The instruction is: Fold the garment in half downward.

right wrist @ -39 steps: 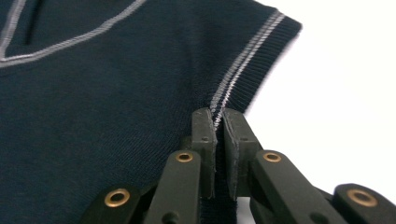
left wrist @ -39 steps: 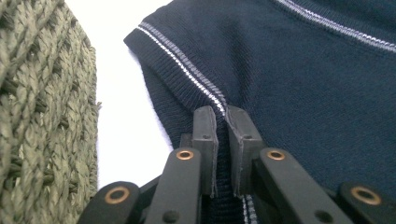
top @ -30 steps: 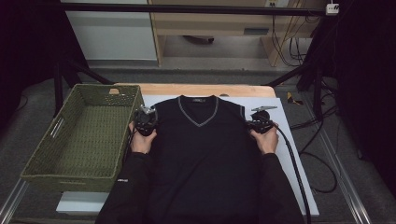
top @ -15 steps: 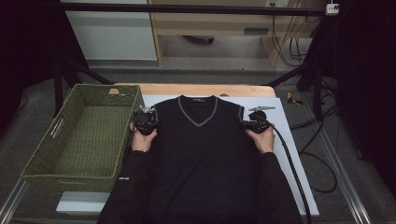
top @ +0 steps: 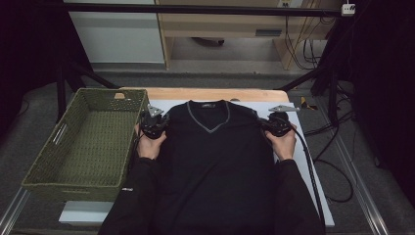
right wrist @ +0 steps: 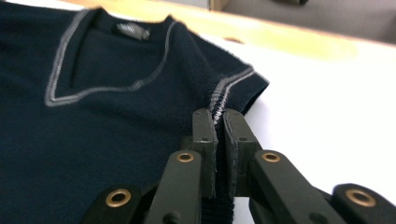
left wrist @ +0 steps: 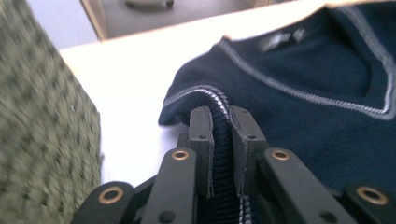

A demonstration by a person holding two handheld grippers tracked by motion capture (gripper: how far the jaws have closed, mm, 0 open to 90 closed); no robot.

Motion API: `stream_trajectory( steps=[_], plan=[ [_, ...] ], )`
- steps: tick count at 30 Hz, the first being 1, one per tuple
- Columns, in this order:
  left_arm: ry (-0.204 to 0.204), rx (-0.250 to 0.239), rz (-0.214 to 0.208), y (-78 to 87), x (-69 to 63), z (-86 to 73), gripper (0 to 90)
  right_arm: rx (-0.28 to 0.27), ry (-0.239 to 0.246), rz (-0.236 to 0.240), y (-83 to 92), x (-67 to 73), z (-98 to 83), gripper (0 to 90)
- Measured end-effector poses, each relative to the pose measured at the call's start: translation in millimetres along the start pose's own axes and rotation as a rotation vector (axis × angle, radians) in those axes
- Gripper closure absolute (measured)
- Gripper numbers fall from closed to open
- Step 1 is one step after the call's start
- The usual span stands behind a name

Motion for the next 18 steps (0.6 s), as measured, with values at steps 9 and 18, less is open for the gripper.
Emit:
stream_trajectory(
  steps=[9, 18],
  plan=[
    [-0.06, -0.098, -0.053, 59.1, -15.7, 15.7, 80.0, -0.116, 0.053, 0.034, 62.4, 21.1, 18.0, 84.7],
    [-0.123, -0.157, -0.132, 116.5, -40.1, 3.1, 79.9, -0.149, 0.066, 0.103, 113.4, 42.9, -2.3, 84.7]
  ],
)
Point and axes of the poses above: each handheld gripper's, and its own axes: y roughly backward along the jaws, z roughly out of its top, x roughly to its left, the point moved 5 cm from there along -y, roughly forward along the jaws, and after that the axes turned 4 degrees about -y, right-handed, at the moved point
